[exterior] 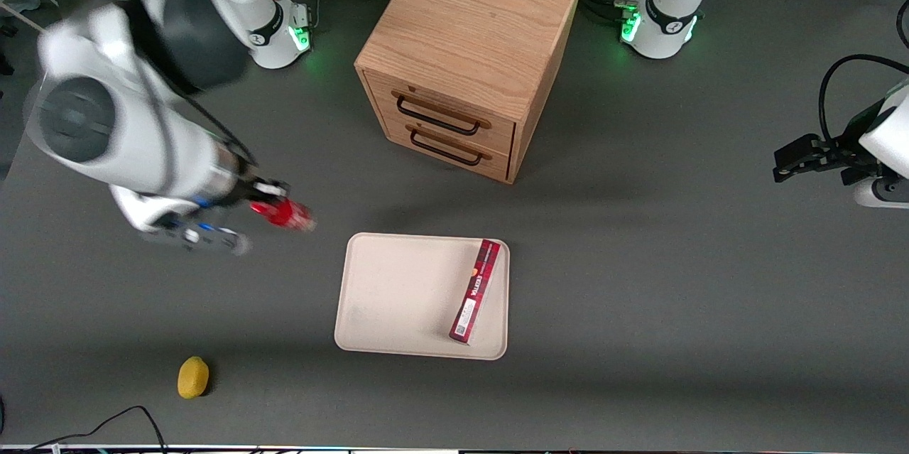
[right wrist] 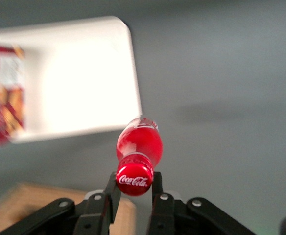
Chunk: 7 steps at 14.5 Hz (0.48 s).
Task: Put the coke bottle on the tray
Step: 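Carry the bottle over the cream tray and stand it upright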
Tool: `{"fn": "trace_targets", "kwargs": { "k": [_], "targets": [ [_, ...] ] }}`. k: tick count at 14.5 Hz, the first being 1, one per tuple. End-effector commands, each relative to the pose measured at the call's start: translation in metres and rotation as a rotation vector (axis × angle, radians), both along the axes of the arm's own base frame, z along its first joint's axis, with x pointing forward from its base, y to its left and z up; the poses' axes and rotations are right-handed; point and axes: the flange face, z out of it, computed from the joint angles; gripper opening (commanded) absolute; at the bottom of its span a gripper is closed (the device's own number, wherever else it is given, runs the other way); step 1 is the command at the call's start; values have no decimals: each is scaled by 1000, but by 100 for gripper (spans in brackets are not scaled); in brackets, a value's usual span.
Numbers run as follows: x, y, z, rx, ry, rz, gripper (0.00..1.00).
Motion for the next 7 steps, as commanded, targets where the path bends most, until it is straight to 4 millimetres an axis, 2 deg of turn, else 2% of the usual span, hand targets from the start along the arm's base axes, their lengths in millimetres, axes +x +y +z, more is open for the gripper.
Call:
{"fn": "trace_targets", "kwargs": {
  "k": [1, 3, 4, 6, 7],
  "targets": [
    [34, 33, -43, 41, -88, -95, 0],
    [49, 47, -90, 48, -122, -102, 0],
    [57, 47, -112, 45, -132, -102, 0],
    [61, 46, -134, 14, -138, -89, 0],
    [64, 47, -138, 16, -156, -89, 0]
  ]
}}
